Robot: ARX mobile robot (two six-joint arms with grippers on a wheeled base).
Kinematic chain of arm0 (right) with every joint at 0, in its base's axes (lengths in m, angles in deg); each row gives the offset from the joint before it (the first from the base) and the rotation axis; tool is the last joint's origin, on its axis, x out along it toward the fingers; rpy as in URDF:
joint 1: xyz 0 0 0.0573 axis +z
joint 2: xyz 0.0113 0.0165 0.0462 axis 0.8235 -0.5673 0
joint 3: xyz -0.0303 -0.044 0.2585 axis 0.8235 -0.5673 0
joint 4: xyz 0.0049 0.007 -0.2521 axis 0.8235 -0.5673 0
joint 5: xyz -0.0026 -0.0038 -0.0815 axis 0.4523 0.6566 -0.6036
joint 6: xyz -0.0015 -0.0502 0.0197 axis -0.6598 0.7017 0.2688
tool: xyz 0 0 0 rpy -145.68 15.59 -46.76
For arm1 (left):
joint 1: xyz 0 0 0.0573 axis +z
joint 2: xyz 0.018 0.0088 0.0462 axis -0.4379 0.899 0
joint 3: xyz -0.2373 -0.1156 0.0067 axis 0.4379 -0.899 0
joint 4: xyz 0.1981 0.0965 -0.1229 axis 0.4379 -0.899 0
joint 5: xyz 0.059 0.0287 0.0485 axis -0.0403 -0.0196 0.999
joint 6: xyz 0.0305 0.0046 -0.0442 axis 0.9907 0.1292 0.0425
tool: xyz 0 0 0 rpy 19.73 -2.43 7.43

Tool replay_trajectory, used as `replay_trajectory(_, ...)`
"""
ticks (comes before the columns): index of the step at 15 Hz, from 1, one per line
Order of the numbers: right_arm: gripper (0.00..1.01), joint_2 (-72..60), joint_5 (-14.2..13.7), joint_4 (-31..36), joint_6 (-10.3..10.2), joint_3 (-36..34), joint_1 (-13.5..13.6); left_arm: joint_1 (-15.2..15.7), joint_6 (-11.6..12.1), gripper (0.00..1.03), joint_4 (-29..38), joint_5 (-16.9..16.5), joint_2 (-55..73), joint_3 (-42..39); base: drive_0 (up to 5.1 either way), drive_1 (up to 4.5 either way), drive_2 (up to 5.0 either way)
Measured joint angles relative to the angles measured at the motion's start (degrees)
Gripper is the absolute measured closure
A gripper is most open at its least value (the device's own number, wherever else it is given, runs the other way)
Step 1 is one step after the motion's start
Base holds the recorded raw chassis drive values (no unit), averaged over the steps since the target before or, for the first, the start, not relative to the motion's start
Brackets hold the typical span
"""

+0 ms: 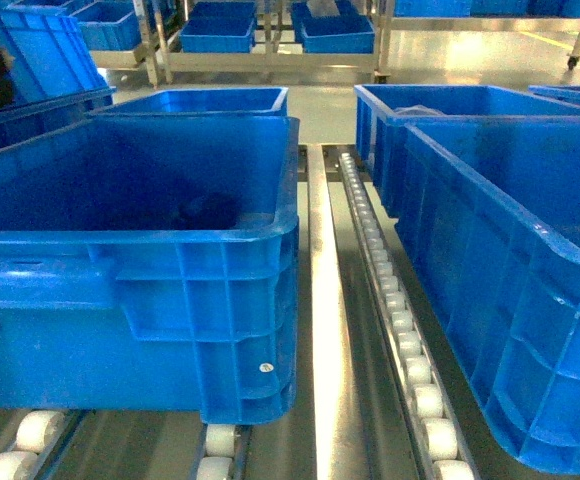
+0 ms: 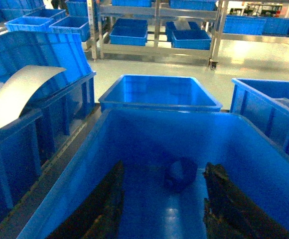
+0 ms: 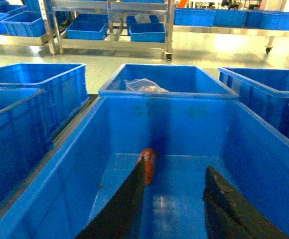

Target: Sort blue parts and orange caps into right shelf containers

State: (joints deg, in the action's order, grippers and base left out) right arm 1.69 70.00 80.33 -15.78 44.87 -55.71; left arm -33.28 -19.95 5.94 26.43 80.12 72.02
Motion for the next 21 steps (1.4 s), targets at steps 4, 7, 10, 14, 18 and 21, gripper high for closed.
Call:
replay_trajectory(4, 1.00, 10.43, 0.33, -1.36, -0.33, -9.49, 0.26, 2.38, 0.04, 1.01, 1.57, -2.84, -10.51, -13.05, 0.0, 0.00, 0.0)
replay_trajectory(7, 1.00, 18.80, 0.33, -5.20, -0.33, -14.19, 0.26, 5.33, 0.04, 1.01, -0.24, -6.58, -18.60, -19.63, 0.0, 0.00, 0.0)
replay_trajectory(10, 1.00, 23.61, 0.35, -6.54, -0.35, -19.08, 0.26, 7.39, 0.11, 1.01, -4.11, -7.78, -26.99, -24.11, 0.0, 0.00, 0.0)
replay_trajectory(14, 1.00, 36.04, 0.33, -16.06, -0.35, -20.52, 0.26, 7.30, 0.17, 1.01, -6.97, -7.87, -33.38, -29.33, 0.0, 0.00, 0.0)
replay_trajectory(18, 1.00, 46.77, 0.33, -25.62, -0.46, -20.61, 0.26, 7.30, 0.17, 1.01, -16.65, -7.87, -45.64, -29.92, 0.0, 0.00, 0.0)
replay_trajectory(21, 1.00, 53.24, 0.33, -31.65, -0.46, -20.63, 0.26, 7.30, 0.17, 1.01, -23.47, -7.89, -53.37, -29.94, 0.0, 0.00, 0.0)
